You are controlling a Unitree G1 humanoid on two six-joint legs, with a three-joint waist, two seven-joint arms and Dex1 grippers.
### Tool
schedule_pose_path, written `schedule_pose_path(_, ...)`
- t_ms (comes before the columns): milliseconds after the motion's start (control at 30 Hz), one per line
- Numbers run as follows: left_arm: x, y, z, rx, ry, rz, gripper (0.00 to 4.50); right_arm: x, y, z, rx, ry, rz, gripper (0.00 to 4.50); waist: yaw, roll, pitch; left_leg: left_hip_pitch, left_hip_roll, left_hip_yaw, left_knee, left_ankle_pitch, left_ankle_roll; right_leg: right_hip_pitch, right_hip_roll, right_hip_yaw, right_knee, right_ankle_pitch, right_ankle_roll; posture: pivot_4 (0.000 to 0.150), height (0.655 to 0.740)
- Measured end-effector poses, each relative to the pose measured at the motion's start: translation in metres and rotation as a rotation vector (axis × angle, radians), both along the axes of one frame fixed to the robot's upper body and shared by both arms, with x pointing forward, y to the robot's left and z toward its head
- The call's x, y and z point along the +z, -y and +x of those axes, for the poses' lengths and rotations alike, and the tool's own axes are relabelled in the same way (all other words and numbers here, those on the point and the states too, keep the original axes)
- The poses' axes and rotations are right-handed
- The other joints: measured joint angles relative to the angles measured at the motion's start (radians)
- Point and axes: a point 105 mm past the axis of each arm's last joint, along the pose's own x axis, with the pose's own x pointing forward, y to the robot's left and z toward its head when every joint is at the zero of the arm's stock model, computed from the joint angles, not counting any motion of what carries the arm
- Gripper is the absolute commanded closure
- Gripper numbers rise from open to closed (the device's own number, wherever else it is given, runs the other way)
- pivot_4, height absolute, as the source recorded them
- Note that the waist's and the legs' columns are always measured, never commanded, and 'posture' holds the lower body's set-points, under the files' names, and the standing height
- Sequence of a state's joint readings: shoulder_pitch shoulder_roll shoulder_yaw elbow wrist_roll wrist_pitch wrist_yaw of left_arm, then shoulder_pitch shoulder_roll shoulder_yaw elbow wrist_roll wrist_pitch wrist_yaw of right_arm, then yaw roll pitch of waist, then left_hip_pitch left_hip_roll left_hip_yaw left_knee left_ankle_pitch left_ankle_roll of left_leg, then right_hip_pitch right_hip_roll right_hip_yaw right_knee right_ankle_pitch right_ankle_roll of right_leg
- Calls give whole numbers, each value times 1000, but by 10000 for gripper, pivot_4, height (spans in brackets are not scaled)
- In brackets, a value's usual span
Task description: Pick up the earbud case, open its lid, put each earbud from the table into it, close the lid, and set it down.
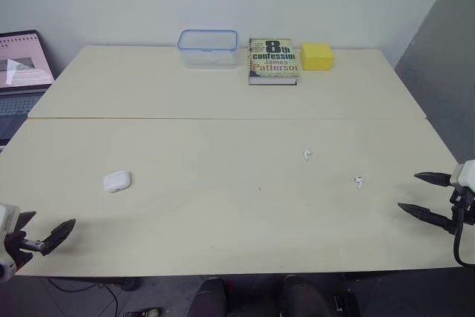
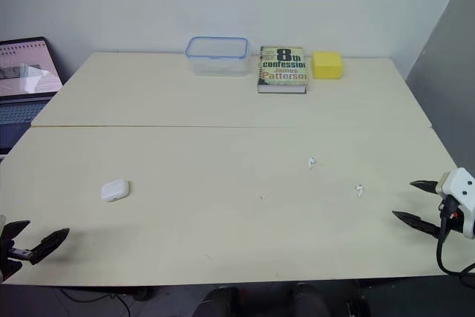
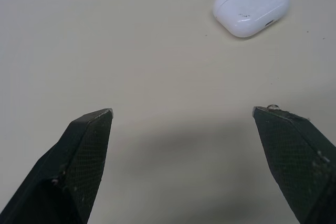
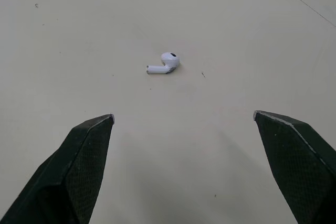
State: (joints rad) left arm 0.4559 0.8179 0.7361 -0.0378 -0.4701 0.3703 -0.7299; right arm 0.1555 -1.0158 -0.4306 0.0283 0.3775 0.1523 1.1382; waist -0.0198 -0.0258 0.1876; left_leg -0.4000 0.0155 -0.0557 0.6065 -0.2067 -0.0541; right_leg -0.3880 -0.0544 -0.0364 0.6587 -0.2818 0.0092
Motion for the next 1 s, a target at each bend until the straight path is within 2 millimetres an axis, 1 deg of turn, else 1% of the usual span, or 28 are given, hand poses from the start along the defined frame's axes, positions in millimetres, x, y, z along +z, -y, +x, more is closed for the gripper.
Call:
schedule_pose_path(100,2,1,2,-4,8,1,0,0,0,2,1,1,4,245,0,0,0,0,0,0,0,0,0,0,0,0,0,0,0,1500,7400)
schedule_pose_path(233,11,7,11,-59,55,6,0,-1,-2,2,15,-8,9,245,3,0,0,0,0,0,1,0,0,0,0,0,1,0,0,1500,7400)
schedule_pose_path(333,13,12,12,-96,68,-25,0,-2,-3,2,20,-8,10,245,3,0,0,0,0,1,1,0,0,0,0,1,1,1,2,1500,7400)
schedule_pose_path(433,17,11,12,-101,81,-28,0,-2,-3,2,22,-6,10,245,3,0,0,0,-1,1,1,0,0,0,1,0,1,2,4,1500,7400)
schedule_pose_path(767,17,6,5,-60,86,-73,0,-3,-3,2,22,-5,11,245,4,0,0,1,-1,1,2,0,0,1,1,1,1,2,4,1500,7400)
schedule_pose_path(933,11,10,2,-44,85,-128,0,-1,-4,3,26,2,9,245,4,0,0,1,-1,1,2,0,0,1,1,1,2,3,5,1500,7400)
schedule_pose_path(1000,10,13,1,-15,106,-156,0,2,-6,7,36,18,11,245,2,0,0,1,-1,2,2,0,0,1,1,2,2,3,5,1500,7400)
